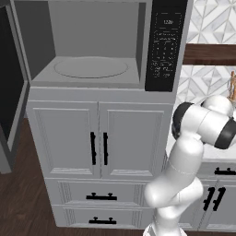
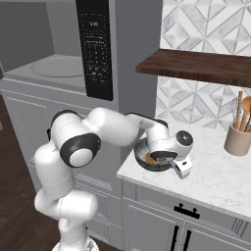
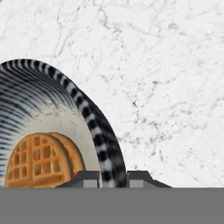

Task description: Open the microwave, place the bowl with waffle inside the microwave, then close the microwave door and turn it on.

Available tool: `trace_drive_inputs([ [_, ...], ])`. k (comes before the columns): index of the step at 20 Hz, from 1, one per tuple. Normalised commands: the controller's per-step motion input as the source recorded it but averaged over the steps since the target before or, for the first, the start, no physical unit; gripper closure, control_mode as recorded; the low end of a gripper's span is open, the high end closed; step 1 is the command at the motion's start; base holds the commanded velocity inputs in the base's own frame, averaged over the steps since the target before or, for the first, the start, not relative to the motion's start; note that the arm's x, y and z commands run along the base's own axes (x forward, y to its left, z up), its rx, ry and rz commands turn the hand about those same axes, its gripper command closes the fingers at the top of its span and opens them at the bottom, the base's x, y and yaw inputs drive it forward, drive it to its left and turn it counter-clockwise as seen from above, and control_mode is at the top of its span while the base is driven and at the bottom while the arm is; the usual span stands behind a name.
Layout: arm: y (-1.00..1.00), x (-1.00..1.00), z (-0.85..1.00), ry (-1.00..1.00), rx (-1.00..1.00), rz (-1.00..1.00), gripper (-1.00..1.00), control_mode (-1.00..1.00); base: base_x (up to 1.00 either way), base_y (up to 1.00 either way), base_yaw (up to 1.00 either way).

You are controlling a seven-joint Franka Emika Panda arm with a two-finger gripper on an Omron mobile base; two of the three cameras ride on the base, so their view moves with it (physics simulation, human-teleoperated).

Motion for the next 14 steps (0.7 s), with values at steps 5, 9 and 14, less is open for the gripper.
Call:
trace_drive_inputs([
  [5,-0.04,-0.21,0.14,-0.13,0.10,-0.02,1.00,-1.00,0.00,0.00,0.00],
  [9,-0.24,-0.68,0.68,-0.31,0.29,-0.01,1.00,-1.00,0.00,0.00,0.00],
  [14,0.01,-0.97,0.63,-0.19,0.10,-0.01,1.00,-1.00,0.00,0.00,0.00],
])
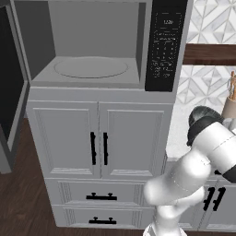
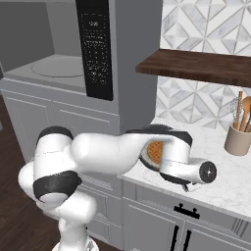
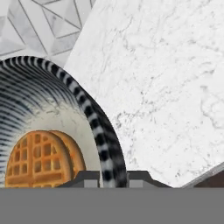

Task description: Open the microwave, place the bowl with waffle inside the microwave, then close the microwave door and turn it on.

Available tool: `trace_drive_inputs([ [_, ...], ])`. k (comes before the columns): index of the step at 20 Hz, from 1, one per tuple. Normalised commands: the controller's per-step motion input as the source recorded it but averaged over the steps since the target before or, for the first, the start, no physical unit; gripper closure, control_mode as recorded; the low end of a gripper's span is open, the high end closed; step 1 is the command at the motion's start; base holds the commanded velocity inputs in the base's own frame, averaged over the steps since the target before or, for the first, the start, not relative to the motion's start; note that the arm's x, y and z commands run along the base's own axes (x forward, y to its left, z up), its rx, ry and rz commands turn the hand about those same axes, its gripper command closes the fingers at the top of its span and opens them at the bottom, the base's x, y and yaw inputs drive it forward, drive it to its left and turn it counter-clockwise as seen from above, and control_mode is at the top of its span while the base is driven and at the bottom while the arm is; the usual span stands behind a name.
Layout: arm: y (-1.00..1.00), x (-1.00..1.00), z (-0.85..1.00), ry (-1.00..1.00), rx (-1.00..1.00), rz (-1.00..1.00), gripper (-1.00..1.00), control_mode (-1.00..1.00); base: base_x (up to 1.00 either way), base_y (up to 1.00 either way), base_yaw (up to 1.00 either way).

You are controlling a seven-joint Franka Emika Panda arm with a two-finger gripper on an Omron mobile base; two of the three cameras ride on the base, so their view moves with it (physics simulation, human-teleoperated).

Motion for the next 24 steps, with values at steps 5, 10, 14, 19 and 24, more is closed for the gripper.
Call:
trace_drive_inputs([
  [5,0.33,-1.00,0.27,0.00,0.02,-0.09,1.00,-1.00,0.00,0.00,0.00],
  [10,0.64,-0.99,0.17,-0.07,-0.01,-0.10,1.00,-1.00,0.00,0.00,0.00],
  [14,0.77,-0.79,0.43,0.02,-0.09,-0.12,1.00,-1.00,0.00,0.00,0.00],
  [19,0.95,-0.63,0.50,0.15,-0.18,-0.15,1.00,-1.00,0.00,0.00,0.00],
  [24,0.73,-0.65,0.59,0.18,-0.14,-0.06,1.00,-1.00,0.00,0.00,0.00],
])
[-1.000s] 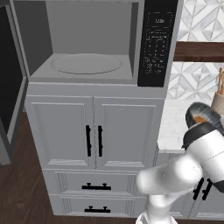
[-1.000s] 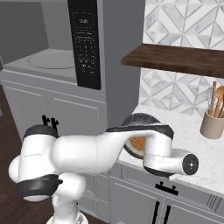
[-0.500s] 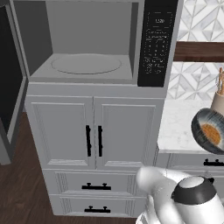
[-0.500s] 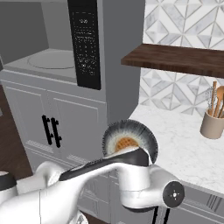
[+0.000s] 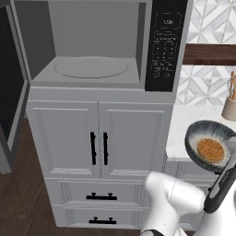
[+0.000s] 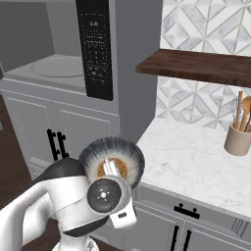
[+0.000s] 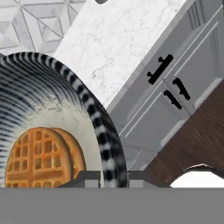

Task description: Open the microwave, place the bowl with waffle inside the microwave, then close the microwave door and turn it on.

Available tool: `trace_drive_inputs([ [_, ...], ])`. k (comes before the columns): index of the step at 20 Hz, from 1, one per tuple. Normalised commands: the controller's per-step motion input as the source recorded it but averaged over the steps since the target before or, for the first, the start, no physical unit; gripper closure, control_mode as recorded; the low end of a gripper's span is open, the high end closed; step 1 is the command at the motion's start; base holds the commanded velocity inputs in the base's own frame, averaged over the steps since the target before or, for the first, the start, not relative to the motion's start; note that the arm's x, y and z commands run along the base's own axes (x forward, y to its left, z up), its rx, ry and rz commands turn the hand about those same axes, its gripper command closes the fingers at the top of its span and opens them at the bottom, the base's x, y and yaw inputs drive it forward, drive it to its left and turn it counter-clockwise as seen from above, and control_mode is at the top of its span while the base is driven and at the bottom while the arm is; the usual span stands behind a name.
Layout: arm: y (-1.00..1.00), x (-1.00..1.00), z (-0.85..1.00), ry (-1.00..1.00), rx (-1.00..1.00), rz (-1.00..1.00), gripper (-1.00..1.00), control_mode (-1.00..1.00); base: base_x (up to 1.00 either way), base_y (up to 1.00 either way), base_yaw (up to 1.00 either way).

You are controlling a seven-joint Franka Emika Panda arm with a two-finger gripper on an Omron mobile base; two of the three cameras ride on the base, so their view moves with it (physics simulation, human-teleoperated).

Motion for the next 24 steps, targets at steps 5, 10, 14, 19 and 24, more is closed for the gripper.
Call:
trace_drive_inputs([
  [5,0.92,-0.60,0.69,0.13,-0.10,-0.08,1.00,-1.00,0.00,0.00,0.00],
  [10,1.00,-0.47,0.81,0.10,-0.04,-0.11,1.00,-1.00,0.00,0.00,0.00],
  [14,1.00,-0.23,0.75,0.04,0.00,-0.15,1.00,-1.00,0.00,0.00,0.00],
  [19,0.88,0.00,0.49,-0.02,0.00,-0.20,1.00,-1.00,0.00,0.00,0.00],
  [24,0.64,-0.01,0.49,-0.11,0.01,-0.16,1.00,-1.00,0.00,0.00,0.00],
])
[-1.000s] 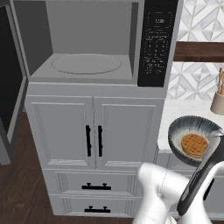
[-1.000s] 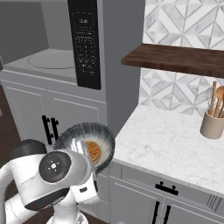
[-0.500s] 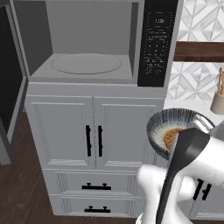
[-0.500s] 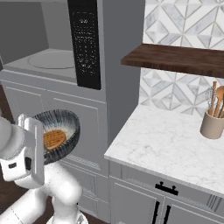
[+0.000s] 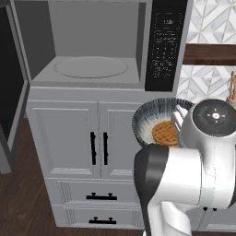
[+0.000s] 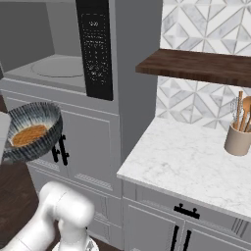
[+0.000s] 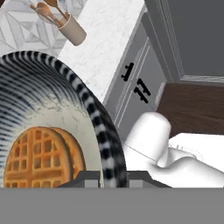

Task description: Open the microwave, place the bowl with waffle inside the microwave, then close the microwave door and turn it on.

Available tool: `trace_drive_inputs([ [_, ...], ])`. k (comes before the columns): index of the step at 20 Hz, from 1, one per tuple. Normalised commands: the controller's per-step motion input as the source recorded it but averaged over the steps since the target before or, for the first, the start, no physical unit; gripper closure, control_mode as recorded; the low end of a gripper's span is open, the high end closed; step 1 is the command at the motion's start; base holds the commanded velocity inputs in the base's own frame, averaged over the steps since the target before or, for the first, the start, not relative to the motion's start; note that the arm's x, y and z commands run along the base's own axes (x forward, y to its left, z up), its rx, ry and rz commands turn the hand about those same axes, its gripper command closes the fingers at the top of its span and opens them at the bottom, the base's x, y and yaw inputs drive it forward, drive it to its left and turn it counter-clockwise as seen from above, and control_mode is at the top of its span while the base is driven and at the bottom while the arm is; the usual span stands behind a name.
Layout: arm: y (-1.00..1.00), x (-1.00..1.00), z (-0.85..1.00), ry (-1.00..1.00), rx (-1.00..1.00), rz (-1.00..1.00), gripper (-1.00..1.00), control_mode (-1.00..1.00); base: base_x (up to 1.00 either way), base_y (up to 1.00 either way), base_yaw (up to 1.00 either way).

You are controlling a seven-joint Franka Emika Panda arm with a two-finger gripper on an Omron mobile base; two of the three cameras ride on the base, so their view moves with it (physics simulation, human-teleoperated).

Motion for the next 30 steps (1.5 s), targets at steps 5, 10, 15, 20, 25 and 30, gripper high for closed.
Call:
trace_drive_inputs([
  [5,0.66,0.03,0.55,-0.01,0.04,-0.03,1.00,-1.00,0.00,0.00,0.00],
  [10,0.57,0.38,0.35,-0.10,0.09,0.00,1.00,-1.00,0.00,0.00,0.00],
  [15,0.04,0.39,0.24,-0.22,0.15,0.00,1.00,-1.00,0.00,0.00,0.00],
  [20,0.00,0.71,0.02,-0.08,0.10,0.01,1.00,-1.00,0.00,0.00,0.00],
  [25,0.03,0.74,0.11,-0.02,0.04,0.02,1.00,-1.00,0.00,0.00,0.00],
  [30,0.24,0.83,0.12,0.00,0.00,0.00,1.00,-1.00,0.00,0.00,0.00],
])
